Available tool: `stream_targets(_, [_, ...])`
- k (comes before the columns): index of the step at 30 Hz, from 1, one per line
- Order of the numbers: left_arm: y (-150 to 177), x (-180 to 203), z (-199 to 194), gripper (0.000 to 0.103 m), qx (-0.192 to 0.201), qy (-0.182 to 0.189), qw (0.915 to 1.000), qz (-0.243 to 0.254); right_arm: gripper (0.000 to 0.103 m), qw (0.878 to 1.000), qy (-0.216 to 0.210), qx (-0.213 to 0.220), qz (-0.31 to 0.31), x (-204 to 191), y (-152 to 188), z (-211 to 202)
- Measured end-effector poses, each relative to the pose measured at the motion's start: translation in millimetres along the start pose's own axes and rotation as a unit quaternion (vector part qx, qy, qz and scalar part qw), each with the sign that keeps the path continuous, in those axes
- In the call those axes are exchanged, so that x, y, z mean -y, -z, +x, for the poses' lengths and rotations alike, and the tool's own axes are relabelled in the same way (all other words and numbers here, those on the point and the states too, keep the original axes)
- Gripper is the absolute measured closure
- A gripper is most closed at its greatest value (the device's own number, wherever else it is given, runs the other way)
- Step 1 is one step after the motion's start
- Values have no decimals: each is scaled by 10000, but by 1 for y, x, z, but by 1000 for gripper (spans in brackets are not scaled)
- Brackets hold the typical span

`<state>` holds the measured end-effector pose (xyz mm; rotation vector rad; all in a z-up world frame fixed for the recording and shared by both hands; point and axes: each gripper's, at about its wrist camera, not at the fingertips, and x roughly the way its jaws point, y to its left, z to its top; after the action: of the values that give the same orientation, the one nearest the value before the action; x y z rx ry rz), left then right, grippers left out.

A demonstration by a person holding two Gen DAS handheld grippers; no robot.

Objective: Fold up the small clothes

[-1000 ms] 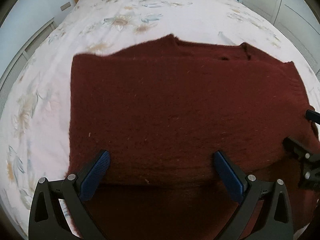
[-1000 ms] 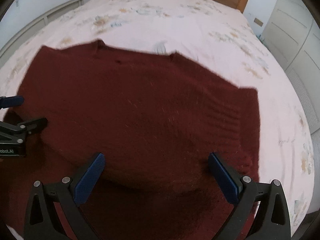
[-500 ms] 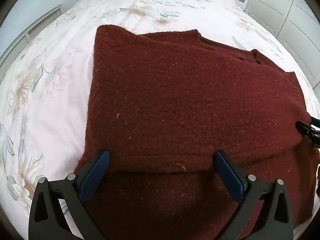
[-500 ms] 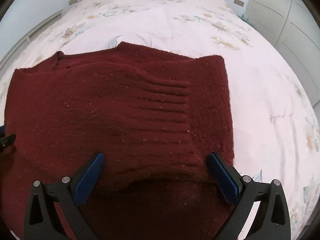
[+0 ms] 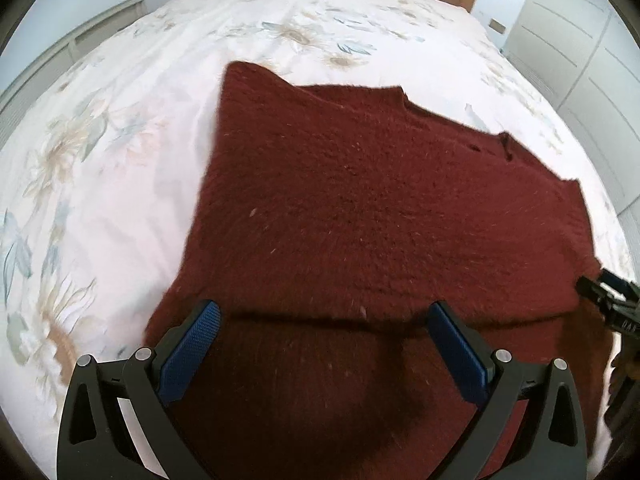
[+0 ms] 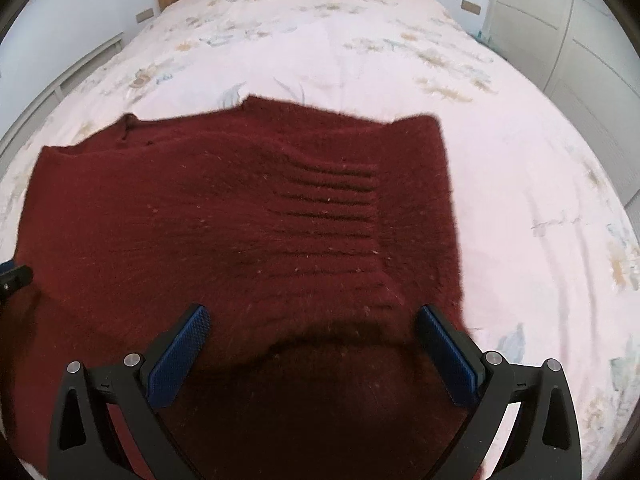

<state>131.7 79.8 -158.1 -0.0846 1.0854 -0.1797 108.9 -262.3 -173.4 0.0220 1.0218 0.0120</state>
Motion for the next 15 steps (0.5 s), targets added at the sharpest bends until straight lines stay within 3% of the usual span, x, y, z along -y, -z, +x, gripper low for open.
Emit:
stream_targets(7, [21,-6,-41,1,18,-239,9997,-53,0,9998,151,112,2,32,27,-47])
stream_targets(11, [46,-10,-58,1,21,-288,9995,-155,0,9994,280,-86,178,52,51,-57])
stream_targets(15, [78,-19,-66,1,-319,-363,9986,-204,0,9978,299,-413,418,71,82,-62])
